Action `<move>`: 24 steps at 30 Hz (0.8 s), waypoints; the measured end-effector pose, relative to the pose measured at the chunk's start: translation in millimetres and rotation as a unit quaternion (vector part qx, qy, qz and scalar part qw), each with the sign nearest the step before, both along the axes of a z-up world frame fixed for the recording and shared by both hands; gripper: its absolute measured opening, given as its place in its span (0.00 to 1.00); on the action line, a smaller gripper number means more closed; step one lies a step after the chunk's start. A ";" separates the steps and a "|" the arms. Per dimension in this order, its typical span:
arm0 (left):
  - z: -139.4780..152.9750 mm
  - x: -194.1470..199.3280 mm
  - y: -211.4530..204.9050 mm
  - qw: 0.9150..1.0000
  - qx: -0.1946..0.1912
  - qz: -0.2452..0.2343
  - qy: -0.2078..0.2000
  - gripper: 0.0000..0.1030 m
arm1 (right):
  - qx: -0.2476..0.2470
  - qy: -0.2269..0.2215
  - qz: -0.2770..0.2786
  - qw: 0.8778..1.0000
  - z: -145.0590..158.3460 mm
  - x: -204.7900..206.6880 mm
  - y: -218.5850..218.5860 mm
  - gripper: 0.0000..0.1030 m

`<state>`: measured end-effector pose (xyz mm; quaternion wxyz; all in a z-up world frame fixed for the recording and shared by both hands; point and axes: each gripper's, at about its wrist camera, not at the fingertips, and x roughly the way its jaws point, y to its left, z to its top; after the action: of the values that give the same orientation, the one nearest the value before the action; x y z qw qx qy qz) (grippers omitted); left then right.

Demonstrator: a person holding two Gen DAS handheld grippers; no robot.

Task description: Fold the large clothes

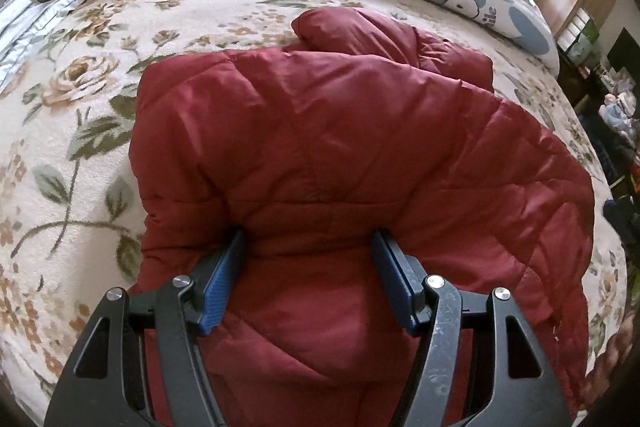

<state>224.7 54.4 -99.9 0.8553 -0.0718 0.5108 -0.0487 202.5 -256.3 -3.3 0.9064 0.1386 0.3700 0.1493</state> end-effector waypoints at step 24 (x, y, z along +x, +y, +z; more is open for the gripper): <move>-13.7 -9.7 19.6 1.000 0.001 0.011 0.006 0.65 | -0.125 0.084 -0.035 0.988 -83.7 37.1 -1.8 0.44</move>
<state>215.1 74.0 -113.6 0.8531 -0.0767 0.5147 -0.0378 239.6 -258.1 -87.1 0.8870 0.0493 0.4556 0.0574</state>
